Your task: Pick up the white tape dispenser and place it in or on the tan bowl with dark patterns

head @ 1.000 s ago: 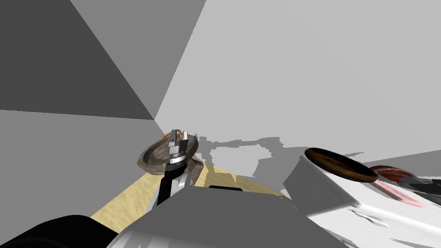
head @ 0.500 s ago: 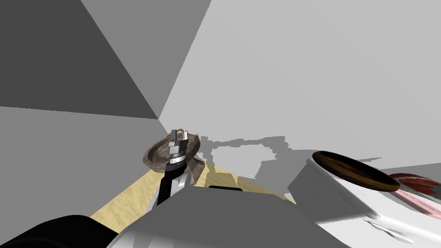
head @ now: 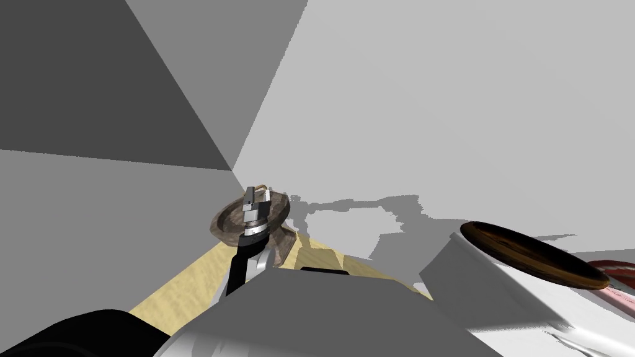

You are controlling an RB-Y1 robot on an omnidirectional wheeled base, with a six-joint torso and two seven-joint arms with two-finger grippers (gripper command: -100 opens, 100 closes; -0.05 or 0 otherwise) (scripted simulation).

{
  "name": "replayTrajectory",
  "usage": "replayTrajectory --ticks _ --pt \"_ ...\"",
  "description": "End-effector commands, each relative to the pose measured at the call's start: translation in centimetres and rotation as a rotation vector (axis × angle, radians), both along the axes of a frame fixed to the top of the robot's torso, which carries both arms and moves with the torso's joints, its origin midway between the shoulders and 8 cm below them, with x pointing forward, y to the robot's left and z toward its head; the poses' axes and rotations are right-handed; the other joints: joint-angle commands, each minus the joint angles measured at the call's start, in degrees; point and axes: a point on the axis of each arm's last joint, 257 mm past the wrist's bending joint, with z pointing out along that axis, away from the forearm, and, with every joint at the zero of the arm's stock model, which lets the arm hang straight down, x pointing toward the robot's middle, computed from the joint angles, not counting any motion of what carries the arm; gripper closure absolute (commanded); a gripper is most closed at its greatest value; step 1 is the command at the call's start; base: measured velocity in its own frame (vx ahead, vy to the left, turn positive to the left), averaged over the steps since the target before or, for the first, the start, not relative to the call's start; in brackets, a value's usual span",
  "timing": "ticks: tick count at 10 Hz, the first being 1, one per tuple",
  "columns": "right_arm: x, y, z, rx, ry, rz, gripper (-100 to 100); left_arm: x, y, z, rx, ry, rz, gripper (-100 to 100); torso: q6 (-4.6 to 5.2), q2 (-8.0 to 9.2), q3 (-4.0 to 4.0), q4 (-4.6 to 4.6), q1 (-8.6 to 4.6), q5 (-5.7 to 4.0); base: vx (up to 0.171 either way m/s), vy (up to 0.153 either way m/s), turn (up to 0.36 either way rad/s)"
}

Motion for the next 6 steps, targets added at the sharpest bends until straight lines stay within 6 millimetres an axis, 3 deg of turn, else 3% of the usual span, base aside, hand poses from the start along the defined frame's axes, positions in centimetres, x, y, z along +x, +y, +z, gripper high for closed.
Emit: replayTrajectory --ticks 1,3,6 --pt "-0.5 -0.1 0.2 -0.001 0.015 -0.002 100 0.0 0.0 0.0 0.0 0.0 0.0 0 0.0 0.0 0.0 0.0 0.0 0.0 0.011 0.018 0.028" --pt "-0.5 0.4 1.5 0.008 0.017 -0.005 100 0.0 0.0 0.0 0.0 0.0 0.0 0 -0.04 -0.03 -0.01 0.0 0.03 0.02 0.04 0.04 0.082" --pt "1.8 2.3 2.1 0.066 -0.04 0.001 100 0.0 0.0 0.0 0.0 0.0 0.0 0 -0.1 -0.35 -0.2 -0.07 -0.04 0.0 0.086 -0.009 -0.026"
